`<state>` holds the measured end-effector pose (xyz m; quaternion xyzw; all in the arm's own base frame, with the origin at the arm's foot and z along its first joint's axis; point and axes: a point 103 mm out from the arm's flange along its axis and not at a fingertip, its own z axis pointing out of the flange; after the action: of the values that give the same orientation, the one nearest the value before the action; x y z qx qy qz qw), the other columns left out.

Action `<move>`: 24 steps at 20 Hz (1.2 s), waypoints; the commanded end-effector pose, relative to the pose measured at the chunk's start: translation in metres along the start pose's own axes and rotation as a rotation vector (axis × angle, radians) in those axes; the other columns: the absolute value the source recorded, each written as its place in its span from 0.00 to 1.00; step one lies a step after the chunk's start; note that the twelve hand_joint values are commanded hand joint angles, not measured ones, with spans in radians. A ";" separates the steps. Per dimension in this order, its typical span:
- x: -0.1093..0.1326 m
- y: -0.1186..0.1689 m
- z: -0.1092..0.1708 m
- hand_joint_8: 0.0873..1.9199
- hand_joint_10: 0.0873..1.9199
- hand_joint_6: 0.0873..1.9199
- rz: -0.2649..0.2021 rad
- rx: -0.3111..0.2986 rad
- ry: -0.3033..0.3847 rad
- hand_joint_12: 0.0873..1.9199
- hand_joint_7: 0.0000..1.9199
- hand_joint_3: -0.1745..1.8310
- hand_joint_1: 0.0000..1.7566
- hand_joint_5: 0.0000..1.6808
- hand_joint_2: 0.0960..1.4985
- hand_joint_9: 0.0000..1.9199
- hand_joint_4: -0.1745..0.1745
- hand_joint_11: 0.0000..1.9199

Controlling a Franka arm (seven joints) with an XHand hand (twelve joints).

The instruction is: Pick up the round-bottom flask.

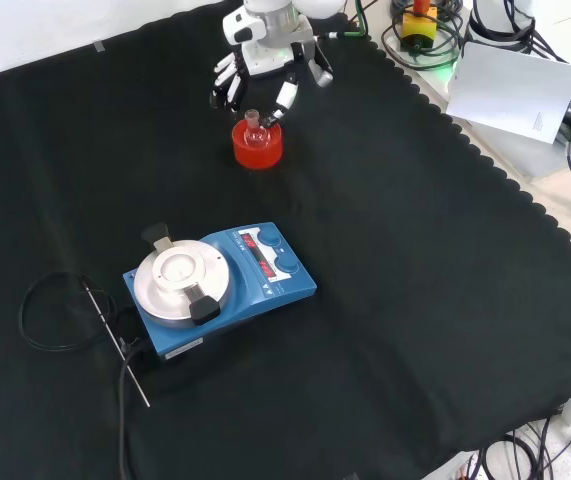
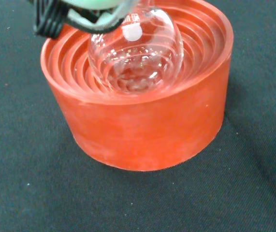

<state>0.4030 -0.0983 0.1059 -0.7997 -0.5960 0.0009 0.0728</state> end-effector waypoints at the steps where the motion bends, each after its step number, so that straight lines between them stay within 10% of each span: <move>1: 0.015 -0.001 -0.012 0.32 0.26 0.46 -0.007 -0.008 -0.043 0.66 0.25 0.39 0.61 0.66 0.47 0.38 1.00 0.23; 24: 0.063 0.022 -0.124 0.32 0.25 0.47 -0.042 0.004 0.008 0.66 0.24 0.45 0.62 0.68 0.42 0.39 1.00 0.23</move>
<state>0.4301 -0.0720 0.1962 -0.7909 -0.6075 0.0031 0.0733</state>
